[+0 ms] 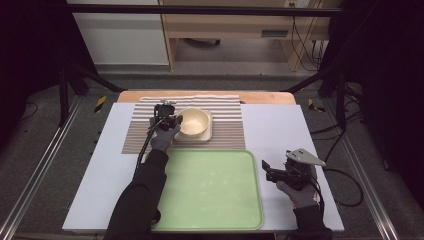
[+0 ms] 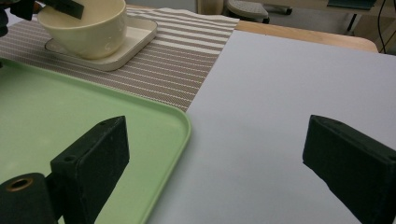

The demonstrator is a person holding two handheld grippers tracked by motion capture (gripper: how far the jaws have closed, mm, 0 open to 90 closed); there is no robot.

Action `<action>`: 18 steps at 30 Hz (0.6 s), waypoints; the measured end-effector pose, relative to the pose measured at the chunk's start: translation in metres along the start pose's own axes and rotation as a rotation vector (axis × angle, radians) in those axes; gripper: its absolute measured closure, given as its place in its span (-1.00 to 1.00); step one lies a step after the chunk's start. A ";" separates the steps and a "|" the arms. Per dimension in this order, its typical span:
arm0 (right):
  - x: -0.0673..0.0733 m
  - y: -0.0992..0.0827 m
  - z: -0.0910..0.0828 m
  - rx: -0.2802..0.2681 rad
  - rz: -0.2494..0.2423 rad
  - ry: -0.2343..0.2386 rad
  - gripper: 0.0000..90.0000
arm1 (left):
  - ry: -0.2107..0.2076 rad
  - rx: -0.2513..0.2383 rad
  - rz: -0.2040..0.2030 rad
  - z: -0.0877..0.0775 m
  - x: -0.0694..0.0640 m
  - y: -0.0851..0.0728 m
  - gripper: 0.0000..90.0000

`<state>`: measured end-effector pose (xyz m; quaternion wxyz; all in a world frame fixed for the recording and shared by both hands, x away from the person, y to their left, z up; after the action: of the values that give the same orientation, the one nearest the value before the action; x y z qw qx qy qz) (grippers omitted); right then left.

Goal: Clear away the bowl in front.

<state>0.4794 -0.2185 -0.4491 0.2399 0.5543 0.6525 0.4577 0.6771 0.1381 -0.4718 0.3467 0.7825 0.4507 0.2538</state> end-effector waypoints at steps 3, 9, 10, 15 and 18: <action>0.000 0.000 0.000 0.000 -0.002 -0.002 -0.84 | 0.003 -0.003 0.014 -0.003 -0.003 0.002 0.83; 0.000 0.001 -0.001 -0.005 0.002 -0.001 -0.84 | 0.004 -0.018 0.005 -0.007 -0.004 0.002 0.82; -0.001 0.001 -0.001 -0.007 -0.001 -0.004 -0.84 | 0.005 -0.019 0.005 -0.008 -0.004 0.002 0.82; 0.000 0.000 0.000 -0.004 -0.002 -0.005 -0.84 | -0.007 -0.048 -0.004 -0.014 -0.004 0.005 0.82; 0.000 0.000 0.000 -0.005 -0.004 -0.006 -0.84 | -0.011 -0.072 0.000 -0.020 -0.005 0.009 0.82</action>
<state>0.4796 -0.2190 -0.4488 0.2439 0.5538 0.6518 0.4572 0.6651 0.1363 -0.4522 0.3771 0.7709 0.4394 0.2653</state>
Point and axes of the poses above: each handheld gripper's, and its own axes: z roughly forward along the jaws, y roughly out of its top, x roughly to its left, the point moved 5 cm from there along z, roughly forward along the jaws, and after that the axes turned 11 degrees about z, right-handed, at the moved point
